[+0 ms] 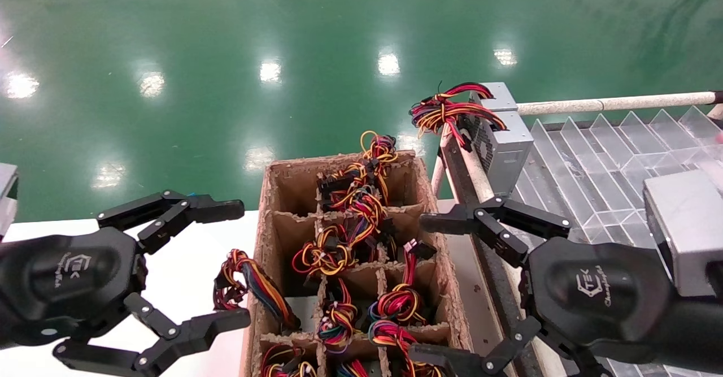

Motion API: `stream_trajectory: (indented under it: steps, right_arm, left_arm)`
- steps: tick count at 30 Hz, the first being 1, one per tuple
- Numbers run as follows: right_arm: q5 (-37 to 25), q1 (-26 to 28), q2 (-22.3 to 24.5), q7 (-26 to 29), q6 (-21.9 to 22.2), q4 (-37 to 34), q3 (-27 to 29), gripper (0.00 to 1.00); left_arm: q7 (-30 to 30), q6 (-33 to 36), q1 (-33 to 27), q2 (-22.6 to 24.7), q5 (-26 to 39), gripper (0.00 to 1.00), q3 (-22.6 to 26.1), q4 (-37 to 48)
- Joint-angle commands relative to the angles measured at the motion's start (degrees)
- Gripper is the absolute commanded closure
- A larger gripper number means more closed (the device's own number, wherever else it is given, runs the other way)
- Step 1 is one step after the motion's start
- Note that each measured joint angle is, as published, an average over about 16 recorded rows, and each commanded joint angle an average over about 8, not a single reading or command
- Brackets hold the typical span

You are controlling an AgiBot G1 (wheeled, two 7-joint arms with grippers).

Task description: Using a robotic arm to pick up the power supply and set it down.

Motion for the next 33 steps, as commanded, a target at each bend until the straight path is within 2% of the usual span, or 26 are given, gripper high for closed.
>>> stream_trajectory:
  steps: [1,33]
  right_arm:
    - [0.0,0.0,0.0,0.0,0.0,0.0,0.0,0.0]
    - [0.0,0.1,0.0,0.0,0.0,0.0,0.0,0.0]
  left_arm:
    - [0.0,0.0,0.0,0.0,0.0,0.0,0.0,0.0]
    - [0.0,0.0,0.0,0.0,0.0,0.0,0.0,0.0]
